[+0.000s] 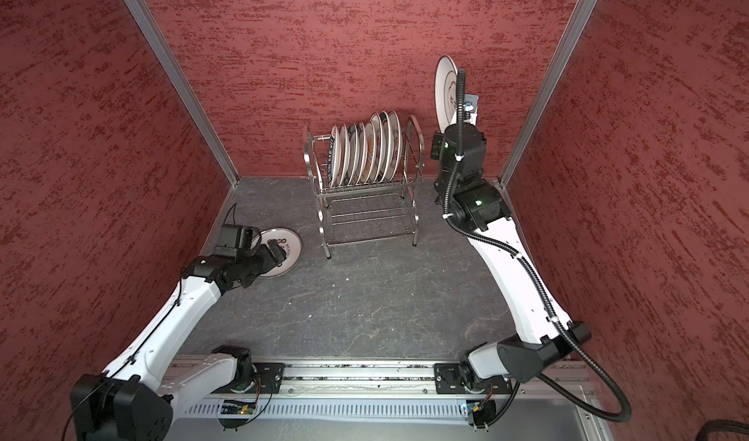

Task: Unload the plates from the dish rack
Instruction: Pick up the plate from the dish rack, then place the plate on the plate.

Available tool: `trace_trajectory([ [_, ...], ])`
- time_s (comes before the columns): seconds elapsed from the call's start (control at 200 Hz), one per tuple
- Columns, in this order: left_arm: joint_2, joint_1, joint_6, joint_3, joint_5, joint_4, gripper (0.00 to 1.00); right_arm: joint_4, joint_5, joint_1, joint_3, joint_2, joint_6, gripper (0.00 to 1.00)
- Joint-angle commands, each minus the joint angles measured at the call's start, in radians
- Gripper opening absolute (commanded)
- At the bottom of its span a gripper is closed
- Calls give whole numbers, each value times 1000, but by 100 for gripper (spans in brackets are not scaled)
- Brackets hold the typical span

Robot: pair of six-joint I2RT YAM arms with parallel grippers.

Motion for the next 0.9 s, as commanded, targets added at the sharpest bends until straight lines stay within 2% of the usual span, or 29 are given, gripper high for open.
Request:
trace_trajectory([
  [0.0,-55,5,-5,8,-44,14,99,120,73,-7,-33,-78,-27,0],
  [0.215,-102,10,14,-12,-34,33,99,19,123,-23,-195,-224,73,0],
  [0.441,-120,10,29,-48,93,101,99,-311,102,-45,-336,-366,329,0],
  [0.546,-113,9,23,-59,130,117,99,-461,33,-50,-417,-435,464,0],
  [0.691,-128,1,13,-86,159,138,100,-597,-87,-53,-520,-483,574,0],
  [0.897,-141,-25,17,-104,201,146,100,-614,-366,-53,-615,-530,640,0],
])
